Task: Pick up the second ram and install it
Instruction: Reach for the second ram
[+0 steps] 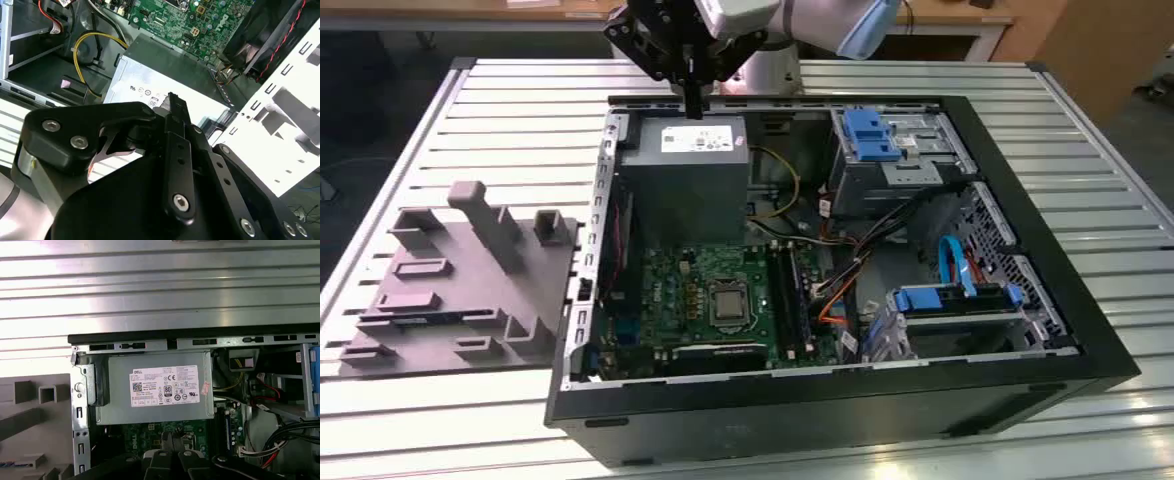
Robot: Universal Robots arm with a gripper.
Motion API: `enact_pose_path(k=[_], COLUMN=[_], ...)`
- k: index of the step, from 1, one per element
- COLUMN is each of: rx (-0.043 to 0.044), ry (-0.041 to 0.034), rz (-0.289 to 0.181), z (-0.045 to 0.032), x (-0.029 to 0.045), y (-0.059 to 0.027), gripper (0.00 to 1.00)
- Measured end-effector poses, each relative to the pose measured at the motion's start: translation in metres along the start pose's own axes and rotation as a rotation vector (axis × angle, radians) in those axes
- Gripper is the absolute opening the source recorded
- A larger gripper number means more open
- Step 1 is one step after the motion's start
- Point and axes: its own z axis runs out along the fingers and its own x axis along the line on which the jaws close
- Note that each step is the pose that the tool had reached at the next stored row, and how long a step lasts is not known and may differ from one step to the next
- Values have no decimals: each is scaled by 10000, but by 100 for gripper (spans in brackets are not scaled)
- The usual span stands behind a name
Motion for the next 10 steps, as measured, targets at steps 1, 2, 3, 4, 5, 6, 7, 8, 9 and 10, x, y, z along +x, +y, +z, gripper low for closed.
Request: enact_pose_path(k=[1,2,3,4,5,6,7,8,9,10], rx=[0,0,0,0,0,0,0,0,0,0], ry=[0,0,0,0,0,0,0,0,0,0], rz=[0,0,0,0,0,0,0,0,0,0], z=[0,0,0,0,0,0,0,0,0,0], x=[0,0,0,0,0,0,0,0,0,0], y=[0,0,0,0,0,0,0,0,0,0], gripper=[10,10,10,10,10,10,10,10,10,10])
